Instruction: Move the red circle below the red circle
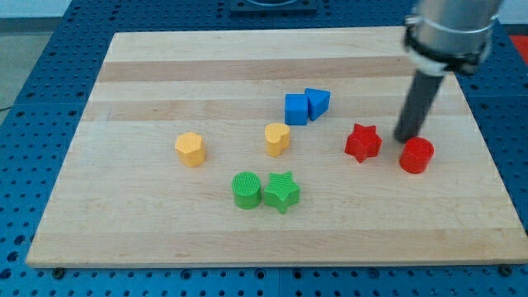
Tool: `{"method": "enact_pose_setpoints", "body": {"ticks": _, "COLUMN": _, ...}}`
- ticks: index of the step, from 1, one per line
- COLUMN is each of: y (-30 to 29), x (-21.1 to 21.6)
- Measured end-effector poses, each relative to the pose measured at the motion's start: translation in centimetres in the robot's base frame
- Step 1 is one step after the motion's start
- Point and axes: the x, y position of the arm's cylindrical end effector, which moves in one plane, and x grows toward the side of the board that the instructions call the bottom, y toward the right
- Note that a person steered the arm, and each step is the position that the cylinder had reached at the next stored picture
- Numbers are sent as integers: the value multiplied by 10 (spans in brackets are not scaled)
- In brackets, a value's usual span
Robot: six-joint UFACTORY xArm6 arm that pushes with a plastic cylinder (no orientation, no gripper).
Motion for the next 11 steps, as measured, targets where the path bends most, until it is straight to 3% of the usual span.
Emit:
{"method": "enact_pose_setpoints", "body": {"ticks": 1, "y": 62, "x": -3}}
{"method": "enact_pose_setpoints", "body": {"ticks": 2, "y": 51, "x": 23}}
{"method": "enact_pose_setpoints", "body": {"ticks": 4, "y": -72, "x": 57}}
{"method": "enact_pose_setpoints", "body": {"ticks": 11, "y": -101, "x": 67}}
